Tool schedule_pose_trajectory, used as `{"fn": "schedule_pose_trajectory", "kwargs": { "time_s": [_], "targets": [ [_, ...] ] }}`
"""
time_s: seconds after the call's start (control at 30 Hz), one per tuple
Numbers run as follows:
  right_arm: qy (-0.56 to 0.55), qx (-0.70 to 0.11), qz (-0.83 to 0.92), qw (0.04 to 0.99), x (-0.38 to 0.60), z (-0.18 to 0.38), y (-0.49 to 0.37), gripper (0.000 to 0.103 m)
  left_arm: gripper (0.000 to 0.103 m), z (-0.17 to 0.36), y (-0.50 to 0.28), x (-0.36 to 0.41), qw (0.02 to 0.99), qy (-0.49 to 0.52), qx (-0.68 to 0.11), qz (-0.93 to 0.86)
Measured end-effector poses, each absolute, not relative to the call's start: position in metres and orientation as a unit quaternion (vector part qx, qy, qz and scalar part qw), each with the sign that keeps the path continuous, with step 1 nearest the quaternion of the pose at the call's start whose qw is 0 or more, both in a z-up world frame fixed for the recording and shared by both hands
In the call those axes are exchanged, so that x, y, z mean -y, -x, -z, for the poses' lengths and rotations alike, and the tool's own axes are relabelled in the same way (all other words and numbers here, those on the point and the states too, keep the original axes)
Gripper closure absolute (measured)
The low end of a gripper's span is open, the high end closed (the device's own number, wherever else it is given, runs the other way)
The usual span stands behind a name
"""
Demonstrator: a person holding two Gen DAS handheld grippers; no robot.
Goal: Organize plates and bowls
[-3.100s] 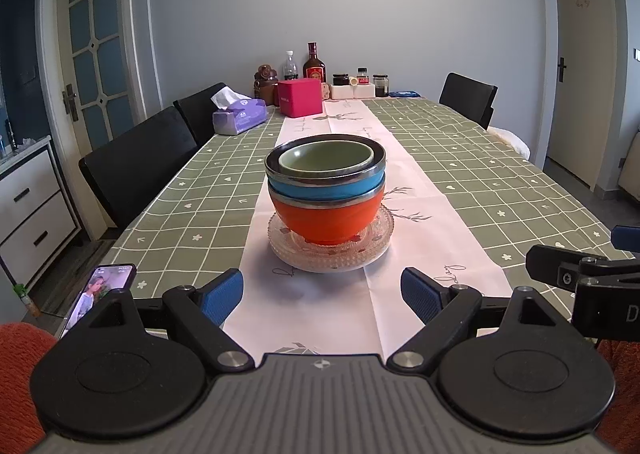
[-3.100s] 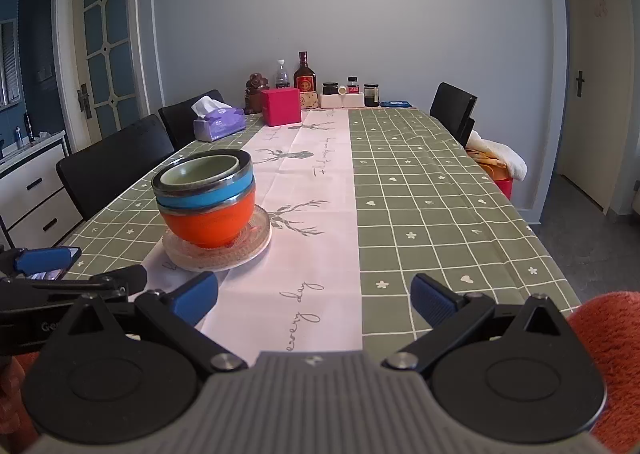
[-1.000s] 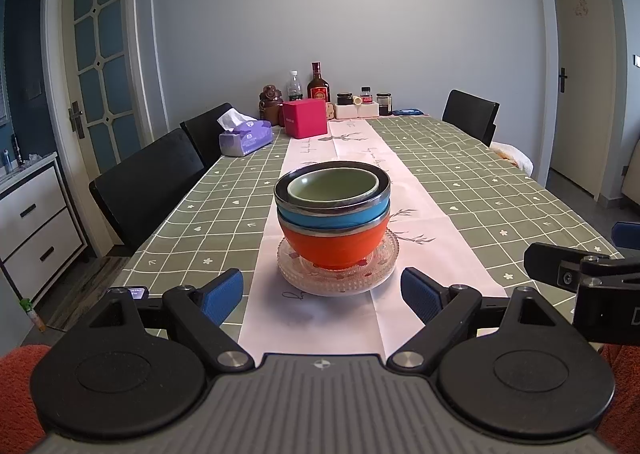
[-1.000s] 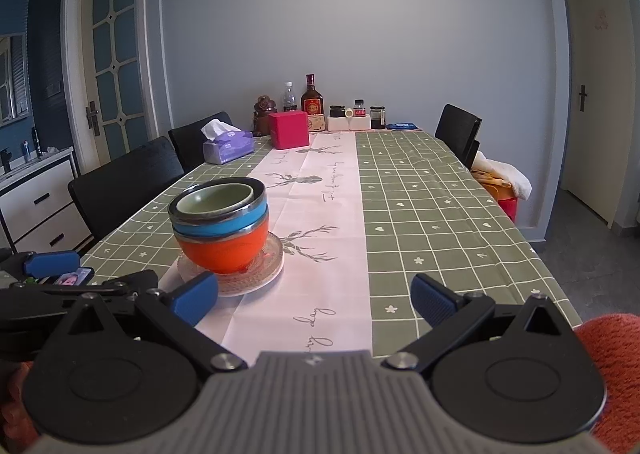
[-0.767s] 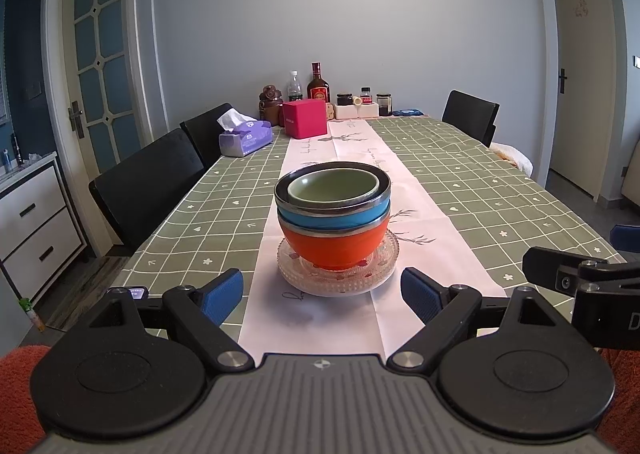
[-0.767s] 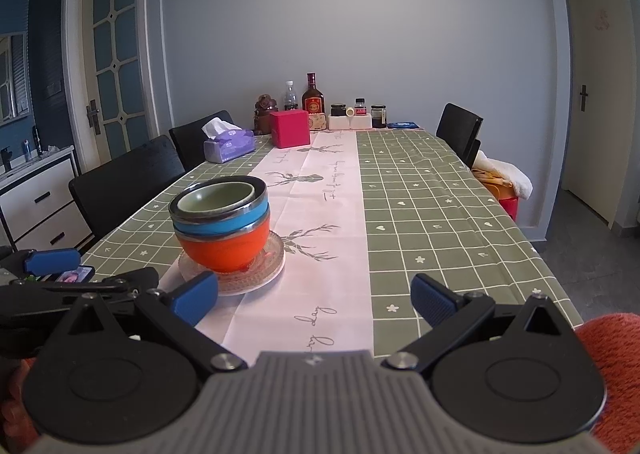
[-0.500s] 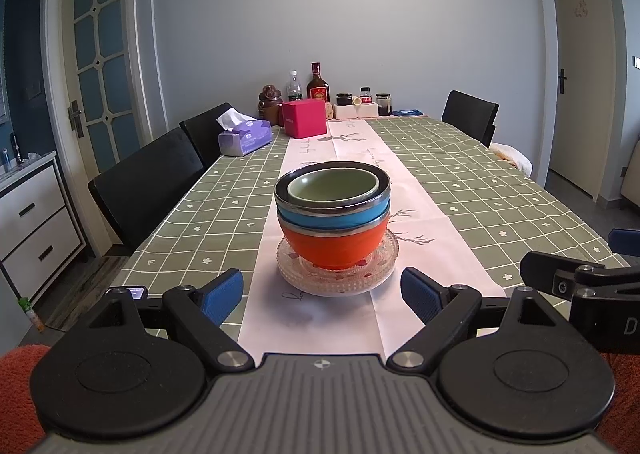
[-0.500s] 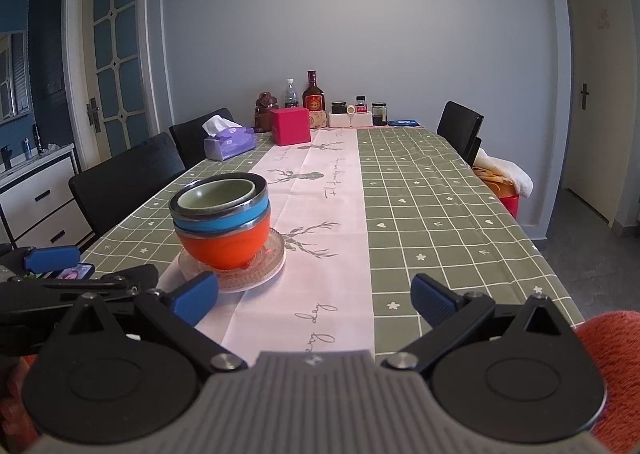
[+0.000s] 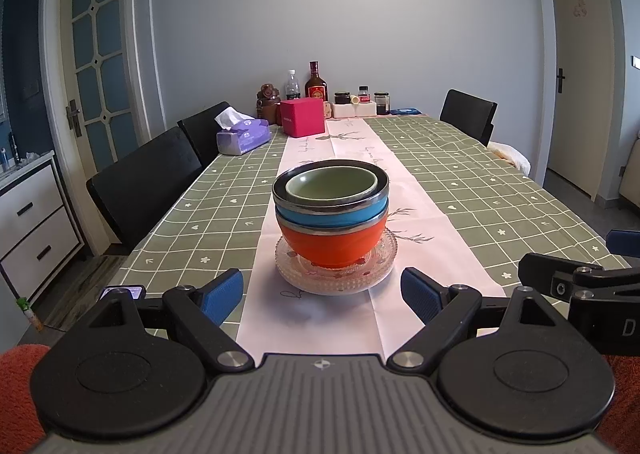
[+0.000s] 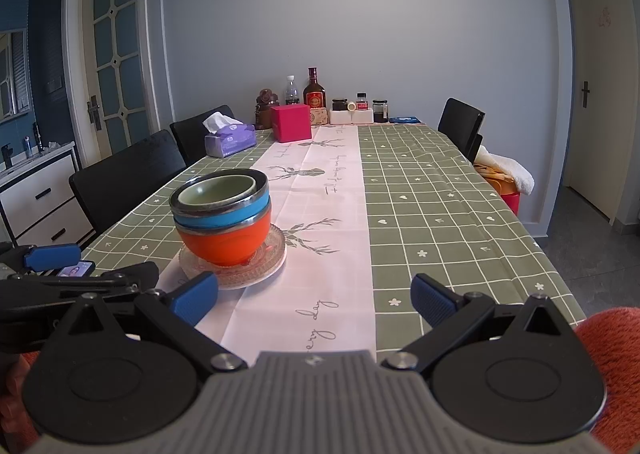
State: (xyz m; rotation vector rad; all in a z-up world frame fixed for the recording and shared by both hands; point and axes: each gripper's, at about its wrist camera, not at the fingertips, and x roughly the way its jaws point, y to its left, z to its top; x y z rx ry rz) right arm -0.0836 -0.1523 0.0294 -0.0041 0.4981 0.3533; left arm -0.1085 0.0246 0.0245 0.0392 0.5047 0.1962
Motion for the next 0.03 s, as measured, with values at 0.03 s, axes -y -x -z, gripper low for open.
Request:
{"fn": "schedule_pose_trajectory", "kwargs": {
  "time_s": [0.03],
  "targets": [
    [0.002, -0.246, -0.174, 0.954, 0.1522, -0.0291, 0.0834, 0.003, 0.0, -0.0244, 0.1084, -0.0247, 0.963, -0.019, -0.25, -0.098]
  ]
}}
